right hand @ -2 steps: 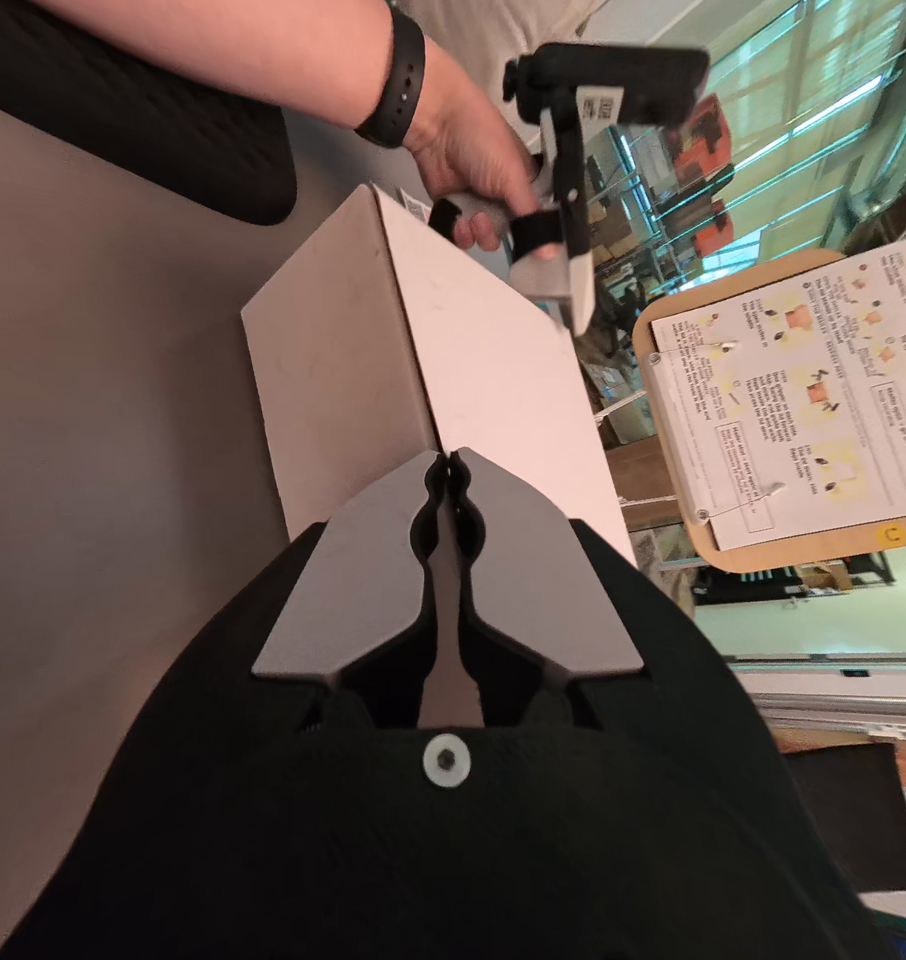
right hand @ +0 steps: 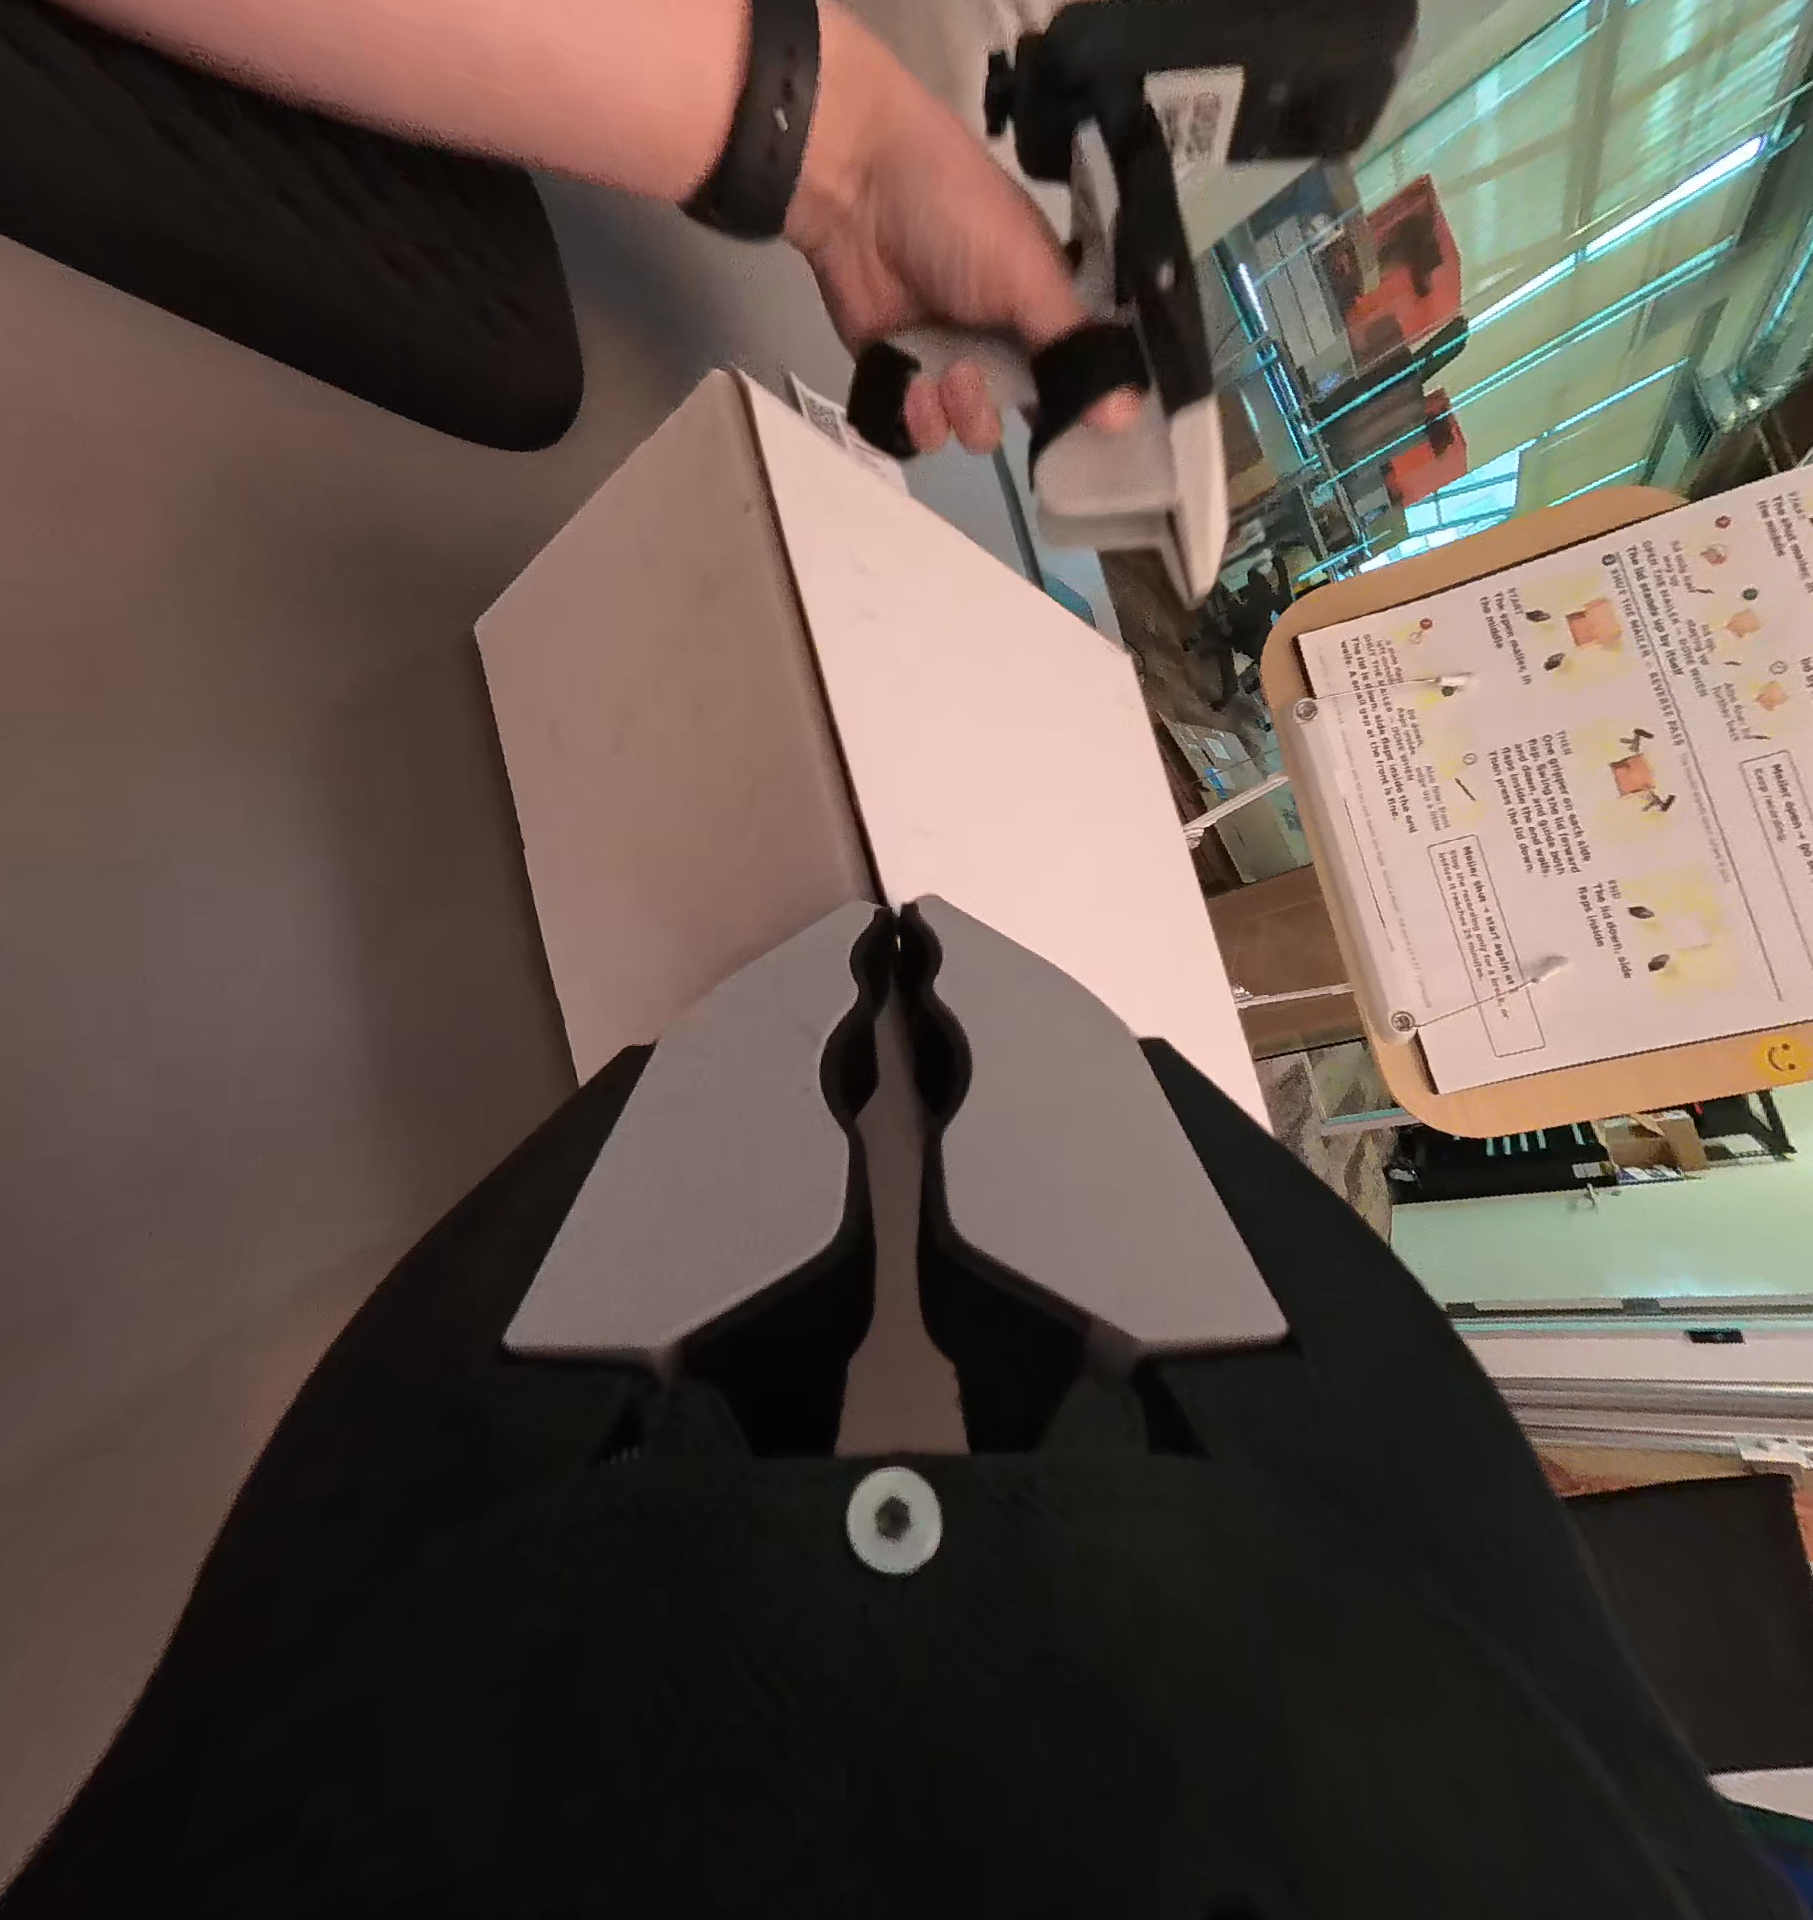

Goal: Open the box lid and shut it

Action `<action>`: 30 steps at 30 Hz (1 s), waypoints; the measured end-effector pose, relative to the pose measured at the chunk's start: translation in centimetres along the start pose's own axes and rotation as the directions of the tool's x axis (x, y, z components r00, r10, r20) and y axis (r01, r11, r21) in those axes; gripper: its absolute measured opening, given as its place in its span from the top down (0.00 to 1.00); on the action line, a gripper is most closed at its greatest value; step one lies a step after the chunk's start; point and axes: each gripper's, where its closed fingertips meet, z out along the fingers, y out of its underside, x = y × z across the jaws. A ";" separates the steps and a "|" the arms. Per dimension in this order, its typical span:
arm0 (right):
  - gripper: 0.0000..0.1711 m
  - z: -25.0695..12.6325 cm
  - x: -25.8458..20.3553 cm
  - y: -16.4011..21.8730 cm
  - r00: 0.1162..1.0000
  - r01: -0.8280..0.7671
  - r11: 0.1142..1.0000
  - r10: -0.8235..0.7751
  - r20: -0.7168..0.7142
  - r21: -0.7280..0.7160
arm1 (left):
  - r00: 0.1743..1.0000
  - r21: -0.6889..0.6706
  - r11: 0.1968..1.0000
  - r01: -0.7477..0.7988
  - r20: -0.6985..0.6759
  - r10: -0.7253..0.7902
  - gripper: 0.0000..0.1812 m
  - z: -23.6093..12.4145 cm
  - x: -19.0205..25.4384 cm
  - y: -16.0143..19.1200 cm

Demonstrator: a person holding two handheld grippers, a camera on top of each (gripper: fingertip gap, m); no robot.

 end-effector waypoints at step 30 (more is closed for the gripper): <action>0.99 1.3 0.6 -0.2 0.998 -0.035 0.999 0.036 0.045 -0.033 | 0.820 -0.262 0.935 -0.240 0.461 0.340 0.71 -1.7 10.2 12.9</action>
